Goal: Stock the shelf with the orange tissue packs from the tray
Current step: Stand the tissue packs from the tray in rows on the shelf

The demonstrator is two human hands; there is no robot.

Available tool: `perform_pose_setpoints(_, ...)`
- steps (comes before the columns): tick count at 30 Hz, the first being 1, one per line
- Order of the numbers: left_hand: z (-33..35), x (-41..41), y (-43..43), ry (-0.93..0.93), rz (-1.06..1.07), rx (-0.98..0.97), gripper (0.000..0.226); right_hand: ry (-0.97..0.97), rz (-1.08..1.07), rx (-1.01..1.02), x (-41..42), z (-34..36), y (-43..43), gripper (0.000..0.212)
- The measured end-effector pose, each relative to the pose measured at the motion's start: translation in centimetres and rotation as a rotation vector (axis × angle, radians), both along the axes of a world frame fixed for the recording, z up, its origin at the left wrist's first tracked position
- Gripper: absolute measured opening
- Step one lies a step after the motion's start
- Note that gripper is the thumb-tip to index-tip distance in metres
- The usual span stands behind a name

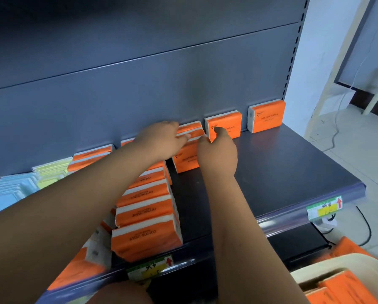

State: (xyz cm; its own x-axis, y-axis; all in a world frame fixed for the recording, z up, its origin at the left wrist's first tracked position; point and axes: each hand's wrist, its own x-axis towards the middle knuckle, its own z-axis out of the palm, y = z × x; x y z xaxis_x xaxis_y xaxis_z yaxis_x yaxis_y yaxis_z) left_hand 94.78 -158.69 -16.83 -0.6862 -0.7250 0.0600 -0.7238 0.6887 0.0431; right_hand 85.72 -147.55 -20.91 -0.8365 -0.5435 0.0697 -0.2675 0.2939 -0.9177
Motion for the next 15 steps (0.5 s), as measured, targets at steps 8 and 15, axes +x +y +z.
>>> perform_pose_setpoints(8,1.8,0.5,7.7,0.052,-0.001,-0.121,0.058,0.079,-0.027,-0.128,1.6,1.6,7.5,0.045)
perform_pose_setpoints(15,1.1,-0.4,16.5,0.066,-0.213,-0.111,0.040,0.138,-0.135,-0.067,0.8,0.3,18.3,0.048)
